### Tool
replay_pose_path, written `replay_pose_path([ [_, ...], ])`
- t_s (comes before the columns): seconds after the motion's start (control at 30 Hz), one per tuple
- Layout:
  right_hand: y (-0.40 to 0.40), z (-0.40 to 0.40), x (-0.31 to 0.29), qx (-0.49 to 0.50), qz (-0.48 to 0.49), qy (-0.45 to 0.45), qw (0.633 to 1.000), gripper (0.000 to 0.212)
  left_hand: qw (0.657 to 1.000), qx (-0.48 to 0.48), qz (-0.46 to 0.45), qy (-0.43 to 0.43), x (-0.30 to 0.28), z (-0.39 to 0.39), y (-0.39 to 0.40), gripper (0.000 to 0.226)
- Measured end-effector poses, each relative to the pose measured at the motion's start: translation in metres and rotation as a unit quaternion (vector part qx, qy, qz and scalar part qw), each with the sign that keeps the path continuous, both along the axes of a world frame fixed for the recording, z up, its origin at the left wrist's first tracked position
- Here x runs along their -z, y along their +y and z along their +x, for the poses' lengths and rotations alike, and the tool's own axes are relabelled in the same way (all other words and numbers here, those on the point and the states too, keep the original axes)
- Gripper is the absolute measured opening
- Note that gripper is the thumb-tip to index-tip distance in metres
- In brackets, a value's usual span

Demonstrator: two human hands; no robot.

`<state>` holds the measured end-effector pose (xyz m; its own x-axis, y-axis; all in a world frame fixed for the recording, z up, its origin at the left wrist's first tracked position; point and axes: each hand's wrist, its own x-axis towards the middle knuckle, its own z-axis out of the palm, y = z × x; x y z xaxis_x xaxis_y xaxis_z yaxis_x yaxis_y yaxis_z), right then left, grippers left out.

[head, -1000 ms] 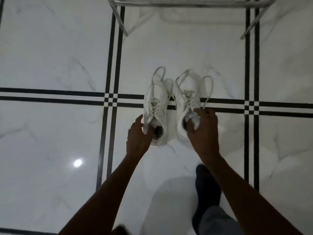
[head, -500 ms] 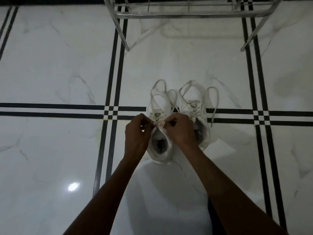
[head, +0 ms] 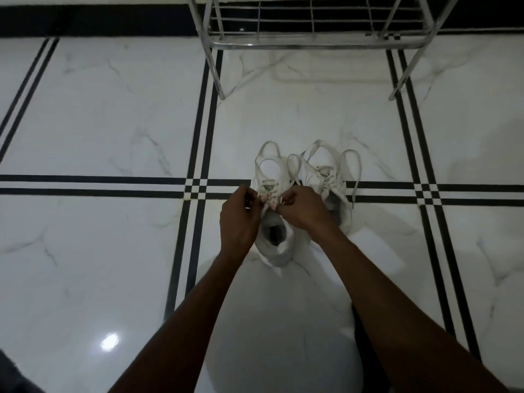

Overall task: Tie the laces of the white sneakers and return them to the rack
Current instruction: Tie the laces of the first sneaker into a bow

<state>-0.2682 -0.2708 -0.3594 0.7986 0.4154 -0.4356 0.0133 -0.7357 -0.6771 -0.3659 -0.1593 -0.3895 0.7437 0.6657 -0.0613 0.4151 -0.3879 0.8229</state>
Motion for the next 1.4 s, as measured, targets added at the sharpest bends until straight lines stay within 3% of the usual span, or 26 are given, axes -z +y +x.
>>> replay_pose_path([
  [0.07,-0.002,0.002,-0.001,0.005,0.004,0.025,1.000,0.051,1.000,-0.004,-0.005,0.004,-0.001,-0.001,-0.002,0.016],
  [0.13,0.003,0.005,-0.003,0.009,-0.018,0.034,0.999,0.058,1.000,-0.016,-0.004,0.004,-0.002,0.001,-0.005,0.018],
  [0.2,0.012,0.005,-0.004,-0.010,-0.043,0.001,0.999,0.050,1.000,-0.028,-0.012,-0.004,-0.002,0.001,-0.005,0.017],
  [0.3,0.024,-0.002,-0.005,-0.045,-0.057,-0.054,0.996,0.016,0.999,-0.027,-0.015,-0.007,-0.001,-0.005,-0.004,0.017],
  [0.43,0.027,-0.012,-0.010,-0.024,-0.041,-0.053,0.997,0.020,1.000,-0.021,-0.013,-0.009,-0.002,-0.009,-0.001,0.013],
  [0.6,0.017,-0.015,0.000,0.017,0.031,-0.076,0.997,0.014,0.998,0.000,0.067,0.005,-0.001,-0.011,0.000,0.011],
  [0.77,0.013,-0.014,0.001,0.046,0.064,-0.041,0.996,0.022,0.998,0.021,0.060,0.011,0.004,-0.011,-0.006,0.012],
  [0.9,0.011,-0.007,0.003,0.067,0.097,0.054,0.992,0.017,1.000,-0.008,0.010,0.012,-0.001,-0.009,-0.005,0.011],
  [1.0,0.010,-0.004,-0.005,0.107,0.180,0.134,0.969,0.014,0.997,0.005,-0.075,-0.009,-0.012,-0.002,0.002,0.021],
  [1.13,0.020,-0.003,-0.016,0.129,0.229,0.103,0.959,0.012,0.988,0.056,-0.126,-0.063,-0.045,0.007,0.016,0.031],
  [1.2,0.025,-0.005,-0.022,0.062,0.227,0.085,0.968,0.013,0.984,0.065,-0.125,-0.108,-0.060,0.009,0.026,0.031],
  [1.27,0.025,-0.003,-0.030,-0.097,0.168,0.065,0.979,0.022,0.981,0.065,-0.133,-0.126,-0.067,0.011,0.037,0.032],
  [1.33,0.022,0.000,-0.041,-0.233,0.116,0.078,0.962,0.022,0.978,0.088,-0.151,-0.111,-0.070,0.009,0.044,0.033],
  [1.4,0.021,0.004,-0.051,-0.276,0.109,0.083,0.951,0.027,0.972,0.131,-0.177,-0.087,-0.066,0.004,0.045,0.038],
])
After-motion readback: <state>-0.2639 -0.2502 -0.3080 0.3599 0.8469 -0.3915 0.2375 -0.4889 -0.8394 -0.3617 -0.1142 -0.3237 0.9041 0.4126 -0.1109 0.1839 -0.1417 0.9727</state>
